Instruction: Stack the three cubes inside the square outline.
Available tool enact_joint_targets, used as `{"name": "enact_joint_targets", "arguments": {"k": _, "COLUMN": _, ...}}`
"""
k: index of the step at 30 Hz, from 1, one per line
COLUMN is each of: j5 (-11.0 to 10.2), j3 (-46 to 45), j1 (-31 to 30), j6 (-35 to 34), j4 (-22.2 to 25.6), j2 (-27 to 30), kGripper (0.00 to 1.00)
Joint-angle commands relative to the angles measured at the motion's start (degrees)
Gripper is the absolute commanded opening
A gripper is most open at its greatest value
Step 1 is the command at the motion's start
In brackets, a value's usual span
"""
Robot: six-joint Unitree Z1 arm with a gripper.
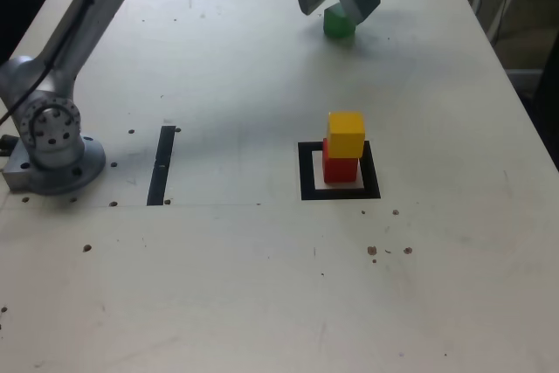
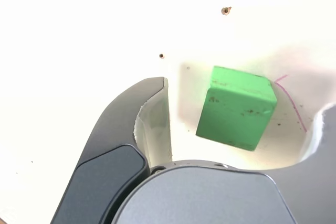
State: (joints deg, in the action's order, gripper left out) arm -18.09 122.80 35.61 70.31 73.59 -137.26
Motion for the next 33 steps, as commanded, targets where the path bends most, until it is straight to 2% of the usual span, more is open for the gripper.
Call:
{"name": "enact_joint_targets", "arguments": {"k": 1, "j5": 0.04, "j3": 0.40, "j1": -0.23, "j6": -0.02, "j4": -0.18, "j2": -0.27, "kGripper": 0.83}}
{"name": "enact_joint_targets", "arguments": {"k": 12, "j5": 0.98, "j3": 0.09, "j1": -0.46, "j6": -0.38, "j4": -1.58, "j2": -0.46, "kGripper": 0.55}}
{"name": "enact_joint_targets", "arguments": {"k": 17, "j5": 1.86, "j3": -0.10, "j1": -0.42, "j6": -0.32, "j4": -2.19, "j2": -0.51, "kGripper": 0.46}}
{"name": "enact_joint_targets", "arguments": {"k": 21, "j5": 2.89, "j3": -0.37, "j1": -0.15, "j6": -0.12, "j4": -2.61, "j2": -0.51, "kGripper": 0.42}}
{"name": "enact_joint_targets", "arguments": {"k": 31, "j5": 5.07, "j3": -2.16, "j1": 0.35, "j6": -0.12, "j4": -3.77, "j2": 0.03, "kGripper": 0.40}}
{"name": "enact_joint_targets", "arguments": {"k": 33, "j5": 5.73, "j3": -2.30, "j1": 0.49, "j6": -0.56, "j4": -4.04, "j2": 0.03, "kGripper": 0.37}}
